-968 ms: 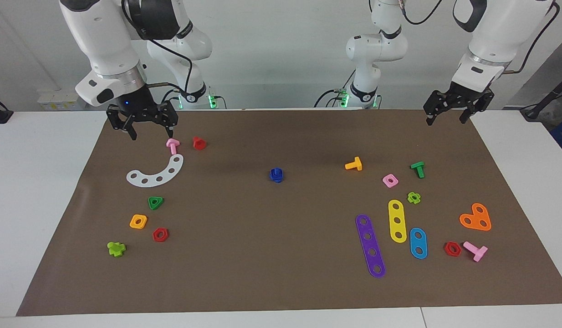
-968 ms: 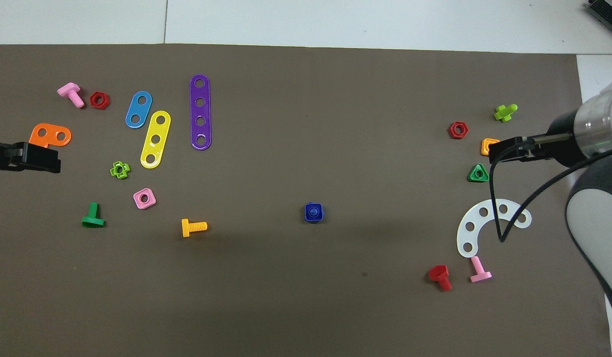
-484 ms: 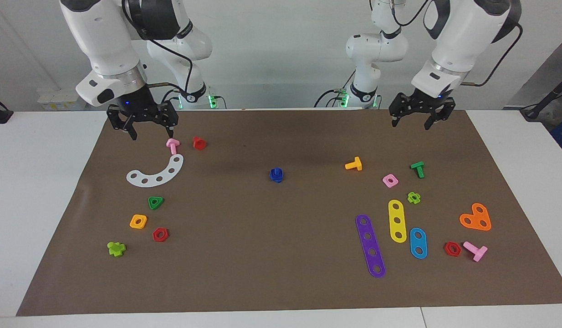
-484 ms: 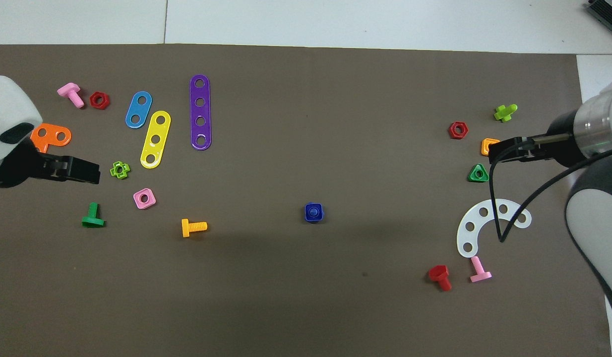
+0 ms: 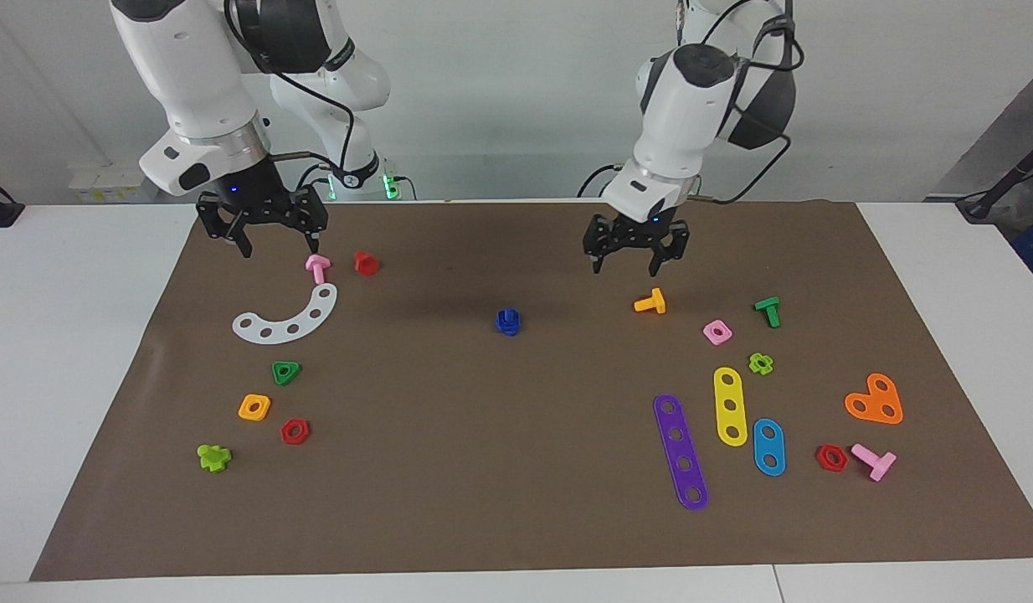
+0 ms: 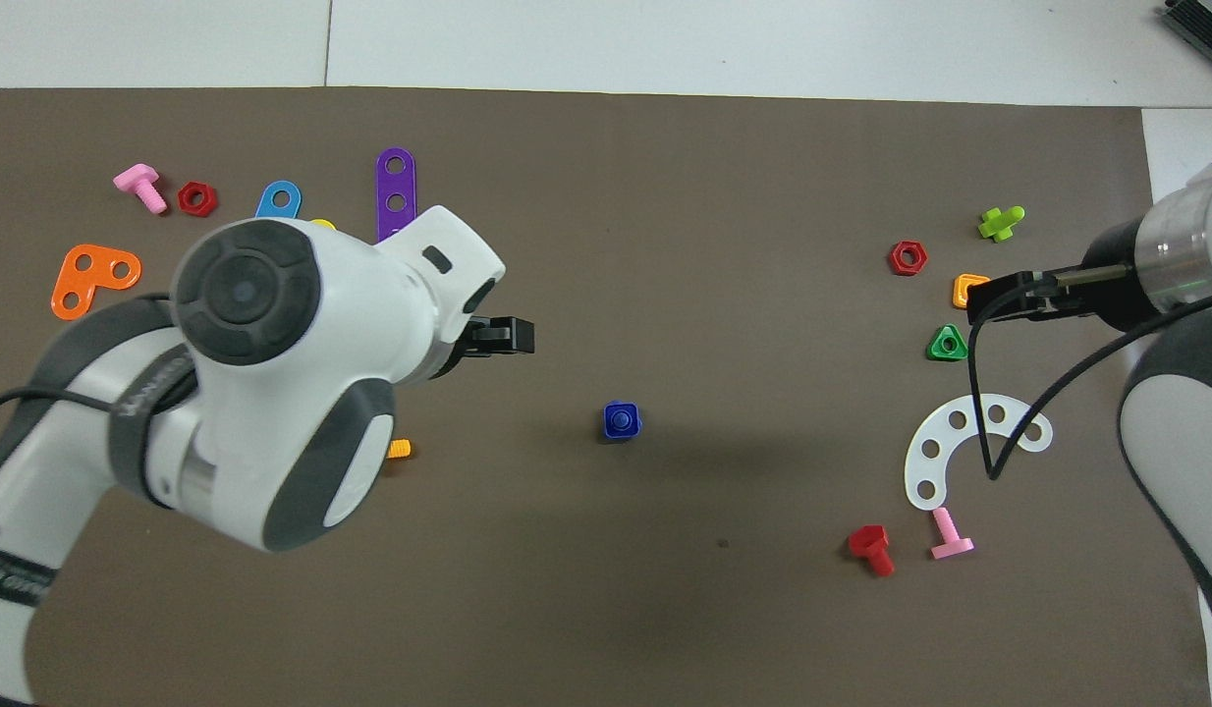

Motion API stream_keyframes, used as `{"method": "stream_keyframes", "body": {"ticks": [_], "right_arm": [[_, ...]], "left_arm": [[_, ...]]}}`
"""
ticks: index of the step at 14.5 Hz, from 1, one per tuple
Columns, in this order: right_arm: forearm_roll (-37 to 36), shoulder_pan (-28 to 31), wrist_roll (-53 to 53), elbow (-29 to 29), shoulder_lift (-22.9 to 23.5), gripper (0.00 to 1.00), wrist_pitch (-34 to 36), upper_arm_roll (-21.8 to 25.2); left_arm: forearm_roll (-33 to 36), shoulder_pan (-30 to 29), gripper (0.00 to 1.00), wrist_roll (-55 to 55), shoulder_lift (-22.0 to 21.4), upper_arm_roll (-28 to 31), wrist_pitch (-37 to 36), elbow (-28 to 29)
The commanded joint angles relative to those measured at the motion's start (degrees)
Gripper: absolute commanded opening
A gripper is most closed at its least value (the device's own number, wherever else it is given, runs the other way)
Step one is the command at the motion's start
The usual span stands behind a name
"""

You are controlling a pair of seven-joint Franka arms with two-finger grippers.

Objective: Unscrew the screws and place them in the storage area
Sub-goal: 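Lower the left gripper onto the blue square nut and grasp it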

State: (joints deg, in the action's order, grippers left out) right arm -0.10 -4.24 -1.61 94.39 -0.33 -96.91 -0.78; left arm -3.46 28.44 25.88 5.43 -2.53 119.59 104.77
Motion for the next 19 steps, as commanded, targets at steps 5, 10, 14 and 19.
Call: {"method": "stream_keyframes", "body": {"ticks": [5,10,14,19], "right_arm": [[0.5,0.5,1.0,0.1,-0.1,1.00,1.0,-0.4],[0.5,0.5,0.5,0.1,-0.1,1.00,0.2,-0.4],[0.5,0.4,-0.6,0.1,-0.1,1.00,-0.6,-0.4],[0.5,0.3,-0.9,0.3,-0.1,1.00,-0.9,-0.4]], "left_arm": [[-1.5,9.7,1.00,5.5,14.5,1.3,13.2,-2.8],[0.6,13.6,0.95,5.3,18.0,1.2,15.8,-1.9],[1.5,13.8,0.89,4.5,18.3,1.2,15.6,-1.2],[2.1,13.2,0.83,-1.3,17.9,1.2,15.2,0.3]]}}
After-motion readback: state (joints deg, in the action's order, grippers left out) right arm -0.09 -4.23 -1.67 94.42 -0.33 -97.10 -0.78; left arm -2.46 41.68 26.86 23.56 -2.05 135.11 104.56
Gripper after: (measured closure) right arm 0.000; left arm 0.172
